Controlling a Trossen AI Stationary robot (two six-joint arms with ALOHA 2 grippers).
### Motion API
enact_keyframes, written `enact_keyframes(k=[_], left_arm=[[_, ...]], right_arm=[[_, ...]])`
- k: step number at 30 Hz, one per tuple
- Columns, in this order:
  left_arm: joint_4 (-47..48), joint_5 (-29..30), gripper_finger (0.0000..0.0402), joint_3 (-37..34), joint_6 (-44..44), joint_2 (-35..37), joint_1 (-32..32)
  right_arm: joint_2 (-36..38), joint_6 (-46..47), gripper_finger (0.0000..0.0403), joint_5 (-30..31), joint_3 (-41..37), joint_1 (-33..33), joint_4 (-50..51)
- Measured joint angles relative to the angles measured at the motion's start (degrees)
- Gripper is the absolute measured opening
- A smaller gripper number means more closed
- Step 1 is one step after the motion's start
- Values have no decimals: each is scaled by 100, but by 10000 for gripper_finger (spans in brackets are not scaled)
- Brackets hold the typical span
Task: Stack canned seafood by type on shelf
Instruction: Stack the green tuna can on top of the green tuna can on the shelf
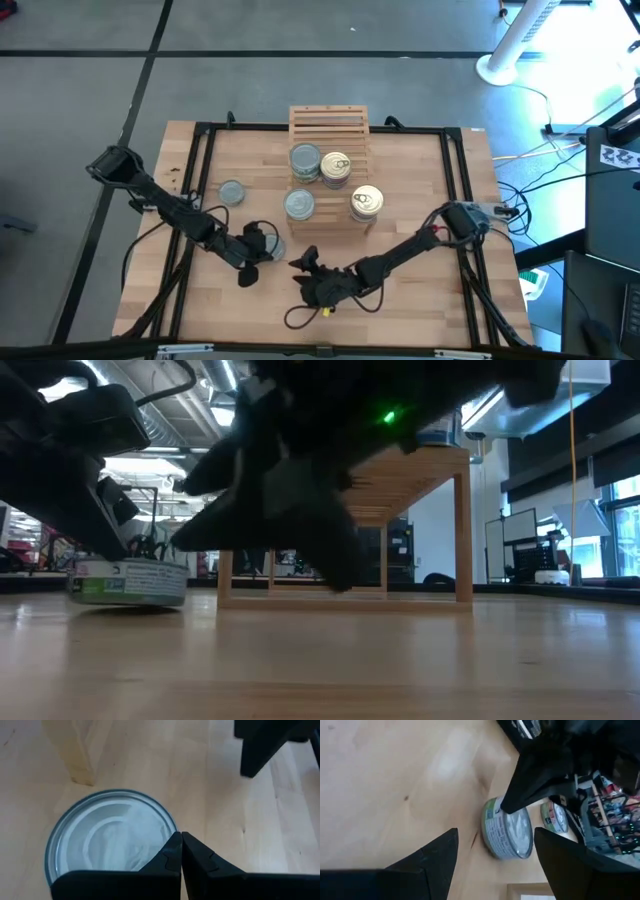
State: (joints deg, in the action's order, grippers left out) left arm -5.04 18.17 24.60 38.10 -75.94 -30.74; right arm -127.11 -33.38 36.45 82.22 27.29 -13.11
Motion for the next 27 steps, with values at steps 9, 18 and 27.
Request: enact_keyframes(k=[9,18,27], left_arm=[[-82,18,0,130,54,-88,13],[-280,28,0,170,103,-90,13],[-504,51,0,172,99,-90,52]], right_arm=[[-251,-332,262,-102,1,-236,-344],[-251,-470,262,-311,1,-332,-433],[-296,-502,262,-329,1,-409,-467]])
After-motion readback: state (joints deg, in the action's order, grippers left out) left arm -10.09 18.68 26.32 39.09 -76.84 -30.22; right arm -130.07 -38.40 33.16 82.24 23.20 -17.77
